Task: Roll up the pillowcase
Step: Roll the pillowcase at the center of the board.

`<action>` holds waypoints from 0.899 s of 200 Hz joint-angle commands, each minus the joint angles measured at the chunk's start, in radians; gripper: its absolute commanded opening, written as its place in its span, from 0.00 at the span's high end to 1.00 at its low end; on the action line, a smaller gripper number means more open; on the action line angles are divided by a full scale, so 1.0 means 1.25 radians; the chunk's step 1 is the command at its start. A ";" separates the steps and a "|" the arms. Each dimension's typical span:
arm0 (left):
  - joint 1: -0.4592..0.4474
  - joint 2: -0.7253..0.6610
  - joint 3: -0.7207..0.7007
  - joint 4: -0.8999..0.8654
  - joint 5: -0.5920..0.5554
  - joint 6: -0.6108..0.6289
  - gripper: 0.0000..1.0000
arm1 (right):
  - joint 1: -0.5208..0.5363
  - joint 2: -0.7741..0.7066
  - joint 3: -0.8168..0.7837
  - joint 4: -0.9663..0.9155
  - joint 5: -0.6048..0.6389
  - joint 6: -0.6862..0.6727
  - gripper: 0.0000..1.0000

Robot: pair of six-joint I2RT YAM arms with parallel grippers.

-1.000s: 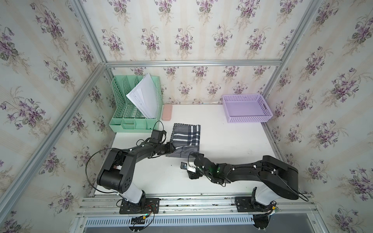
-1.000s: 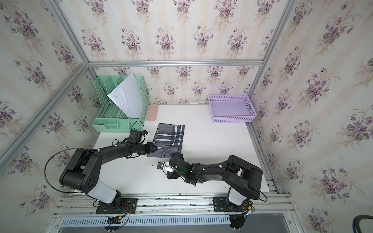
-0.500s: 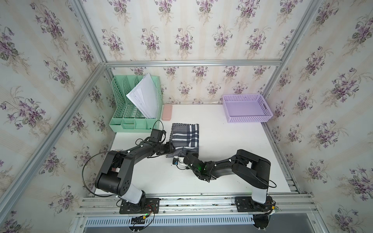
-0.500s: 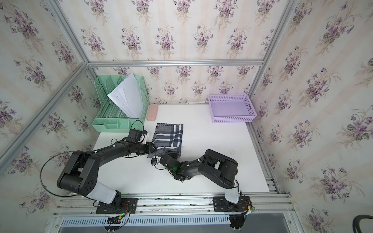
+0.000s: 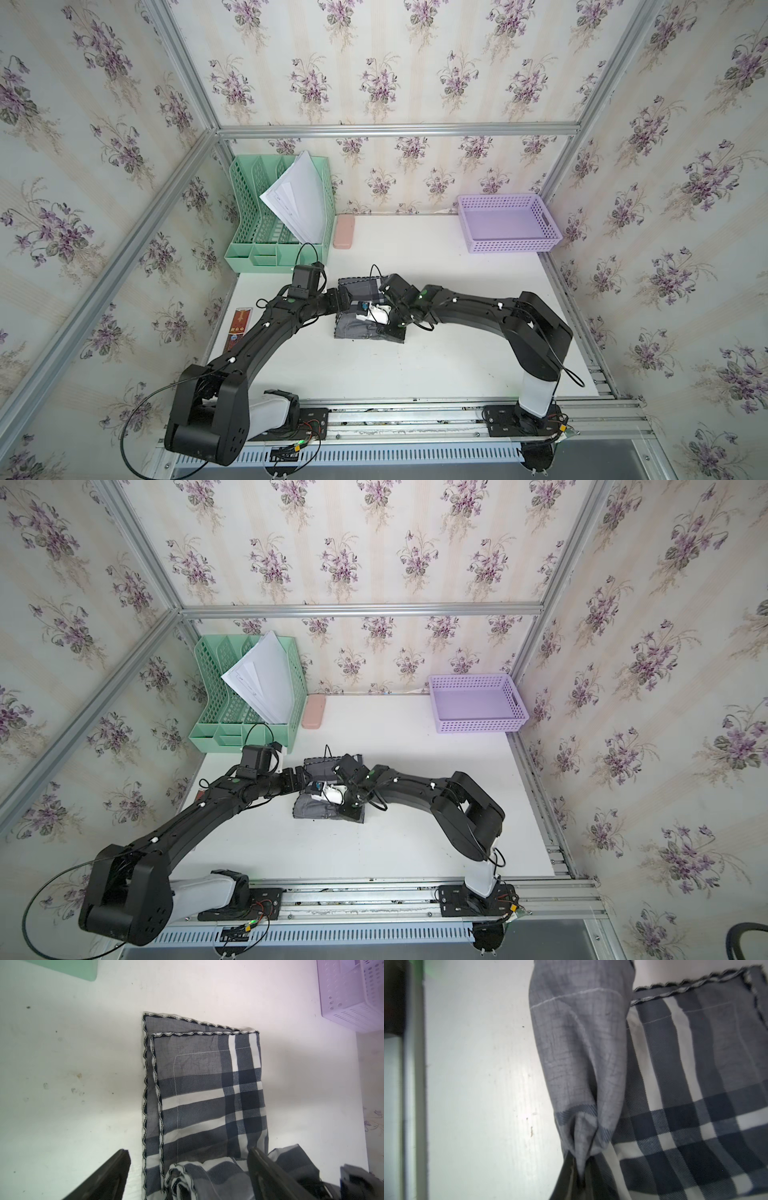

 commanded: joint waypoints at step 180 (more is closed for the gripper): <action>-0.001 0.222 -0.030 0.059 0.000 -0.024 0.55 | 0.125 -0.227 -0.355 0.629 0.552 -0.069 0.00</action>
